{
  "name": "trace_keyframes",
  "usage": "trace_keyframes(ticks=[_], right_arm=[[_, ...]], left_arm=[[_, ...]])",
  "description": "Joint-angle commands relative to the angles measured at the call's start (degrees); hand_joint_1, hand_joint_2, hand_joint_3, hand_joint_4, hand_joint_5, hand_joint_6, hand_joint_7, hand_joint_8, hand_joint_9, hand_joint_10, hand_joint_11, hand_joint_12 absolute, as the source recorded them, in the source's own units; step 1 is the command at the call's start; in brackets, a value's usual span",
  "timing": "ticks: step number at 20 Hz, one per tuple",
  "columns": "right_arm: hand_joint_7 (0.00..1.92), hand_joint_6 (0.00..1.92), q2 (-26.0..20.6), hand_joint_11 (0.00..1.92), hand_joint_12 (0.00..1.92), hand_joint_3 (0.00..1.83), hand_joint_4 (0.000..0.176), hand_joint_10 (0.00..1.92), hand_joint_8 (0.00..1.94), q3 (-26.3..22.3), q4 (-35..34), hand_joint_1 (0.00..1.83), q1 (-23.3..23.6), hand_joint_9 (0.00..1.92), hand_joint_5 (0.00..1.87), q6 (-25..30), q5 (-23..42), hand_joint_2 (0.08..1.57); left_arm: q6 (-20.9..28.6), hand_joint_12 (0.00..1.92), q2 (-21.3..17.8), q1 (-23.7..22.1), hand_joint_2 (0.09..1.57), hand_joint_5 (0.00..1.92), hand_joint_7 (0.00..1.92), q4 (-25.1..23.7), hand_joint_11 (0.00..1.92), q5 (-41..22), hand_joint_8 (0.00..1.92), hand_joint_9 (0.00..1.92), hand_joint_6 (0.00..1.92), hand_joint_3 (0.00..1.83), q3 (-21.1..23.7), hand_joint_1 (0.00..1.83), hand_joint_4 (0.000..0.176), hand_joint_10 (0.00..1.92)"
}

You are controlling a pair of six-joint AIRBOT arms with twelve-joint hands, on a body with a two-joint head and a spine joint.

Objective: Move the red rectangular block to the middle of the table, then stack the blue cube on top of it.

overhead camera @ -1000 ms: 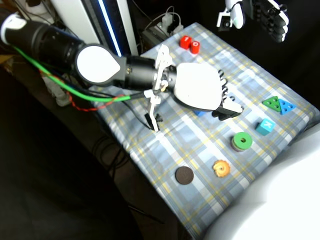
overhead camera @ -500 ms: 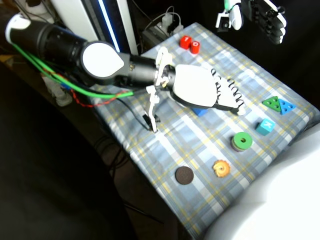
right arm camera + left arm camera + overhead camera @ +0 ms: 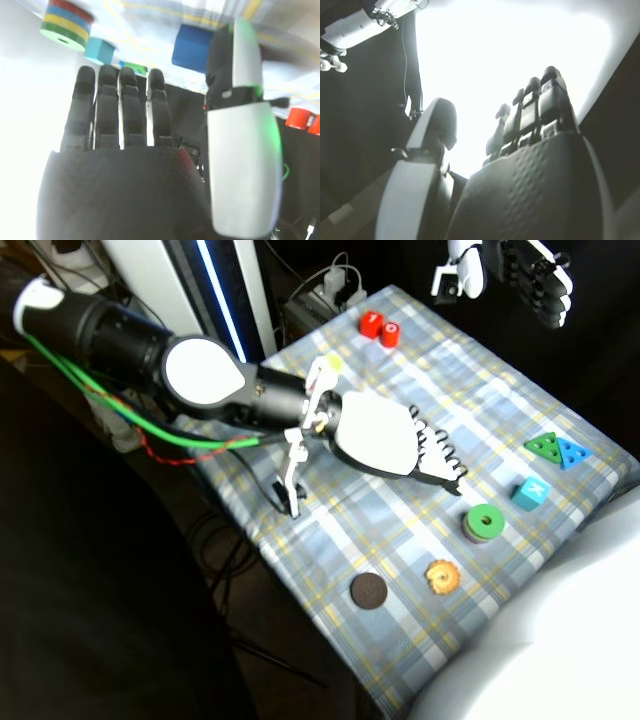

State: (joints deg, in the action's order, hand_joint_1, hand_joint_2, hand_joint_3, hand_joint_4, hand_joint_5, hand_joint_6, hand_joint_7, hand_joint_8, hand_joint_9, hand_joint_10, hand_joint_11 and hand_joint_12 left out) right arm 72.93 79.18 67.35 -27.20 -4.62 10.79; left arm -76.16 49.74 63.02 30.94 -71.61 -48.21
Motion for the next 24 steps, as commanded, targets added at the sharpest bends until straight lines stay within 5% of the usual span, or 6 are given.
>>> trace_keyframes(ticks=[1,8,9,10,12,24], right_arm=[[0.27,0.02,0.3,0.0,0.33,0.01,0.079,0.01,0.01,0.3,-0.9,0.98,0.4,0.2,0.32,0.0,2.3,1.07],[0.4,0.06,1.8,0.0,0.59,0.01,0.042,0.05,0.03,1.0,-0.9,0.9,0.2,0.25,0.48,0.0,2.2,1.16],[0.57,1.11,2.1,0.0,1.18,0.0,0.088,0.58,0.17,1.3,-0.9,0.92,-0.1,0.2,0.67,0.0,2.2,1.24],[0.56,1.3,2.3,0.0,1.58,0.0,0.0,1.1,1.26,1.4,-0.9,1.09,-0.2,0.15,0.76,0.0,2.2,1.27],[0.66,1.16,2.7,0.0,1.9,0.0,0.0,1.6,1.58,1.7,-0.9,1.16,-0.3,0.23,0.83,0.0,2.1,1.25],[0.72,1.01,1.2,0.46,1.92,0.0,0.0,1.82,1.66,1.1,-3.7,1.21,2.1,0.55,0.82,2.7,6.5,1.24]], left_arm=[[0.7,0.0,0.1,-0.4,1.45,0.0,0.0,-1.5,0.0,-7.2,0.0,0.0,0.0,0.0,-0.4,0.86,0.078,0.0],[0.8,0.0,0.1,-0.4,1.44,0.0,0.0,-1.5,0.0,-7.4,0.0,0.0,0.0,0.0,-0.4,0.92,0.058,0.0],[0.8,0.0,0.1,-0.4,1.44,0.0,0.0,-1.5,0.0,-7.4,0.0,0.0,0.0,0.0,-0.4,0.92,0.055,0.0],[0.8,0.0,0.1,-0.4,1.44,0.0,0.0,-1.5,0.0,-7.5,0.0,0.0,0.0,0.0,-0.4,0.92,0.061,0.0],[0.8,0.0,0.1,-0.4,1.45,0.0,0.0,-1.5,0.0,-7.6,0.0,0.0,0.0,0.0,-0.4,0.92,0.057,0.0],[1.1,0.0,0.1,-0.4,1.46,0.0,0.0,-1.5,0.0,-7.8,0.0,0.0,0.0,0.0,-0.4,0.85,0.071,0.0]])
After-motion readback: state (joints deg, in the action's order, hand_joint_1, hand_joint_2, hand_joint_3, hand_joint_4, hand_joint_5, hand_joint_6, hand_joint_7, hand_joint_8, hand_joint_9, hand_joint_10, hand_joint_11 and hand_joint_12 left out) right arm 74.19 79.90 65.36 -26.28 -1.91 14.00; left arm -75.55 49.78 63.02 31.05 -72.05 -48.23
